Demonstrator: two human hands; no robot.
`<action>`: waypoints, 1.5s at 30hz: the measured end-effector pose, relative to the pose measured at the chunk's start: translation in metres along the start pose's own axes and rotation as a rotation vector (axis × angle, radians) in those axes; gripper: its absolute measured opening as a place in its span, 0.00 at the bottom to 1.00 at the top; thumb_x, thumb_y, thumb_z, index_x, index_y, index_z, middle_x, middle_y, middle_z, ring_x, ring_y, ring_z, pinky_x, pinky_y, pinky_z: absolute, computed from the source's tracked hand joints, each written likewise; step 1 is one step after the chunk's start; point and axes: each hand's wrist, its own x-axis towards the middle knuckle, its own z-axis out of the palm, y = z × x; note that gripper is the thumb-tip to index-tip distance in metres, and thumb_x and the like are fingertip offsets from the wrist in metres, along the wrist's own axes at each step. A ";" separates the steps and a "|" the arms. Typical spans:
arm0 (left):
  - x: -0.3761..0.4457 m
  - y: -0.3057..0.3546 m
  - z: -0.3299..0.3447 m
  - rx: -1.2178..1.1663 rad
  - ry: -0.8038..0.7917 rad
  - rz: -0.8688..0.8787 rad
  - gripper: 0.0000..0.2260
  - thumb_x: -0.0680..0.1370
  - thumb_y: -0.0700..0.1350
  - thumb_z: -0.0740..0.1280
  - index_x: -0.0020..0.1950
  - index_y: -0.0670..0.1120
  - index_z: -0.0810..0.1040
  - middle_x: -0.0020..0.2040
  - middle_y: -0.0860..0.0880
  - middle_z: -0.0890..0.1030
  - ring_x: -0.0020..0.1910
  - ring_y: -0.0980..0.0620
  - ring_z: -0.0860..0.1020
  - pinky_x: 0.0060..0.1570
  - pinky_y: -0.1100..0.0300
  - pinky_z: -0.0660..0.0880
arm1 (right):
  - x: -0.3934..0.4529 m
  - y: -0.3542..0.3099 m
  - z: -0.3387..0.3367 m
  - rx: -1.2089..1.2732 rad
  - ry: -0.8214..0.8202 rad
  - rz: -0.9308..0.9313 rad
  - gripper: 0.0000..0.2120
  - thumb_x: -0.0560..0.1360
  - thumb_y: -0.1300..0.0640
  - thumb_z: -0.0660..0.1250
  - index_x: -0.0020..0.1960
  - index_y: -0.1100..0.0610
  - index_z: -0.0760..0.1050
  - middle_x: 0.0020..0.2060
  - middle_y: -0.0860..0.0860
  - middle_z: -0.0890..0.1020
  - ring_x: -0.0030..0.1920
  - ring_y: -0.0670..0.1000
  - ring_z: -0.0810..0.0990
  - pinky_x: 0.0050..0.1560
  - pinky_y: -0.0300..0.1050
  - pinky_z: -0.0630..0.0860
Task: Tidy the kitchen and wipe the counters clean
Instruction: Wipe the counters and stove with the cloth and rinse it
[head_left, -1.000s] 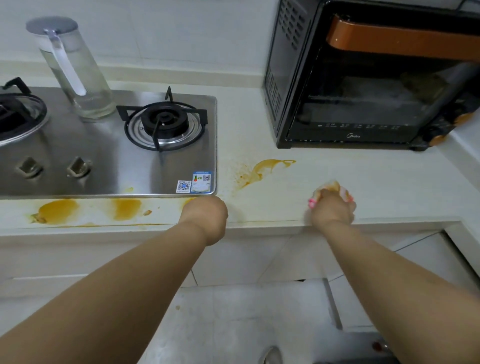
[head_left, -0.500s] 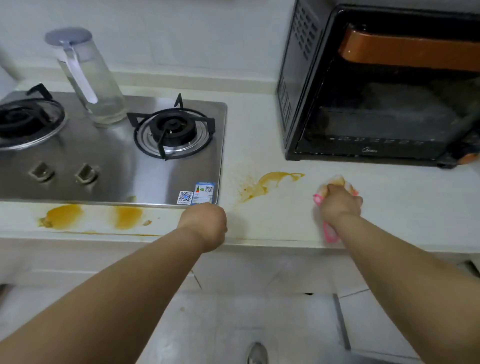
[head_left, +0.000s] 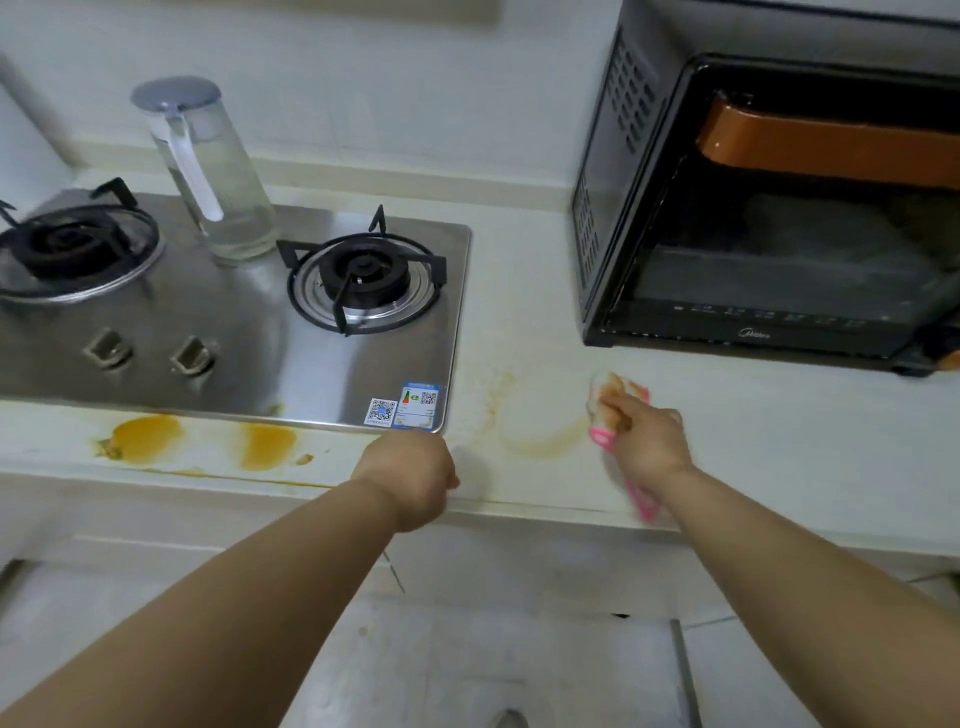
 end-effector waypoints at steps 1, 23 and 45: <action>-0.001 -0.001 0.002 -0.006 0.010 0.001 0.12 0.78 0.47 0.62 0.61 0.51 0.79 0.59 0.48 0.80 0.59 0.47 0.77 0.54 0.58 0.74 | 0.011 -0.008 -0.004 -0.008 0.021 0.053 0.23 0.76 0.57 0.63 0.70 0.46 0.69 0.67 0.59 0.71 0.67 0.61 0.68 0.66 0.49 0.64; 0.059 -0.046 -0.020 -0.201 0.232 -0.163 0.18 0.71 0.41 0.63 0.61 0.51 0.74 0.61 0.50 0.73 0.61 0.47 0.70 0.53 0.54 0.72 | 0.009 -0.108 0.062 0.018 -0.141 -0.342 0.26 0.75 0.62 0.61 0.71 0.46 0.67 0.66 0.54 0.70 0.67 0.57 0.67 0.67 0.51 0.67; 0.096 -0.046 -0.053 0.024 0.066 -0.186 0.15 0.76 0.39 0.58 0.53 0.52 0.81 0.52 0.50 0.80 0.47 0.49 0.70 0.65 0.55 0.65 | 0.068 -0.071 0.055 0.162 0.000 -0.336 0.18 0.73 0.63 0.61 0.60 0.53 0.78 0.53 0.47 0.78 0.57 0.53 0.73 0.56 0.32 0.68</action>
